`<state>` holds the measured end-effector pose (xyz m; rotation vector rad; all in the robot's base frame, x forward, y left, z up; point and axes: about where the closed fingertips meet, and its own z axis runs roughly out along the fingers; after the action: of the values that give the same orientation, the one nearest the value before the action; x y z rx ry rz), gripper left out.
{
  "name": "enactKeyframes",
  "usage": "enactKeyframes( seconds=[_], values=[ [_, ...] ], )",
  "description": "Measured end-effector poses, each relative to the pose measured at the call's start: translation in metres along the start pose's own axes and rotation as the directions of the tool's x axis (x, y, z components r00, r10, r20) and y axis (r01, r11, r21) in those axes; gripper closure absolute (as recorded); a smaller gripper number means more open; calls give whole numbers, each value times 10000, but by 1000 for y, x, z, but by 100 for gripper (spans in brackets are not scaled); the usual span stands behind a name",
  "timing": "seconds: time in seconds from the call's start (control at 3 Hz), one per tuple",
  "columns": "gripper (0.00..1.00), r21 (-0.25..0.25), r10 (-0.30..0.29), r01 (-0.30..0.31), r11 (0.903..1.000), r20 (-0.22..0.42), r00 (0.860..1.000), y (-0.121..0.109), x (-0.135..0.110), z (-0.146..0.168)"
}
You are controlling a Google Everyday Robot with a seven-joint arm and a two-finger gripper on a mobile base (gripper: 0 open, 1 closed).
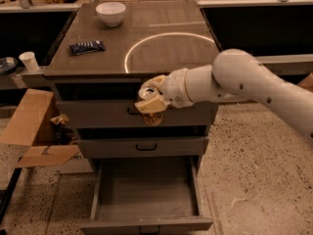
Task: Place orange can into bottom drawer
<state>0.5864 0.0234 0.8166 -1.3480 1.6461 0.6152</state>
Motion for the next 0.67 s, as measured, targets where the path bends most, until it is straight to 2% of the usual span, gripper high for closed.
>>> enactKeyframes(
  seconds=[0.33, 0.67],
  values=[
    [100, 343, 687, -679, 9971, -223, 9974, 17, 53, -5],
    [100, 624, 1348, -1332, 9891, -218, 9906, 33, 119, -1]
  ],
)
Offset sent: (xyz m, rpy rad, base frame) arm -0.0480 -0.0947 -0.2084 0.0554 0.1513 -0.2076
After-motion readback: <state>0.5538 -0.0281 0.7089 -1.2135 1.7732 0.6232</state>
